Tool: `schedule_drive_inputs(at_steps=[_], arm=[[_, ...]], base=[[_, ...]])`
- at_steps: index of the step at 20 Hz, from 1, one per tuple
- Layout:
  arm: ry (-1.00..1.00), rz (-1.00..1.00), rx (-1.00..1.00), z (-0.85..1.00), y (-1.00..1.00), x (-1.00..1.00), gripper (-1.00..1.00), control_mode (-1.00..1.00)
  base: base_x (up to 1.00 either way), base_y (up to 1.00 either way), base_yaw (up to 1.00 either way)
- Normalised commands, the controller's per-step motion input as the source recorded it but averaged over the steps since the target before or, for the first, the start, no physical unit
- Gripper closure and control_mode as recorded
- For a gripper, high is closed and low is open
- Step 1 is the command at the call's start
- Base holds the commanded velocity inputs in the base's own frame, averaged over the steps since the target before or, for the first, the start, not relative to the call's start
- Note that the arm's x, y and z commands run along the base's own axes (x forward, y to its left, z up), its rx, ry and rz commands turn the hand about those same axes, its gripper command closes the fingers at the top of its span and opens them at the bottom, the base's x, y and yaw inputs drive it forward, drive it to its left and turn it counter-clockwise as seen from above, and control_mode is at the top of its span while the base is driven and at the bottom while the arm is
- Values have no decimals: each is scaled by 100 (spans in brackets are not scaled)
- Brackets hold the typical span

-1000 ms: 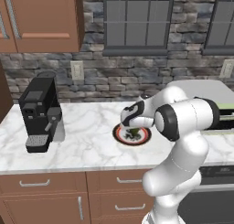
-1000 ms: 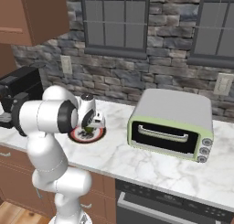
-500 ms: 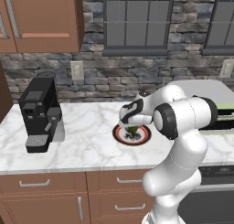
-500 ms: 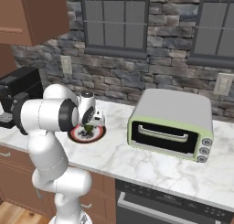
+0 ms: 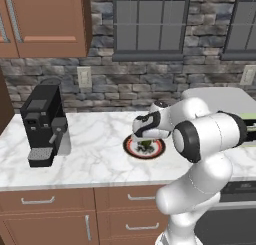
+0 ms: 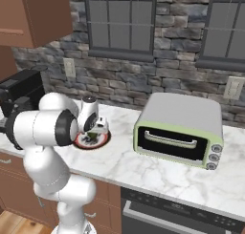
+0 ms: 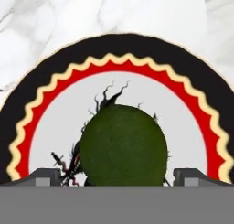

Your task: Pick lime from the fridge and place it on the plate on the counter.

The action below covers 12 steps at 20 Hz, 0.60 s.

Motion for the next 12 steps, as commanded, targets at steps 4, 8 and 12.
schedule_drive_inputs(at_steps=[4,8,12], arm=[[-7,0,0,24,0,-78,-100,-100],[-6,0,0,41,0,-68,-100,-100],[-10,0,0,69,-3,-85,-100,-100]], base=[[0,0,0],[0,0,0],[0,0,0]])
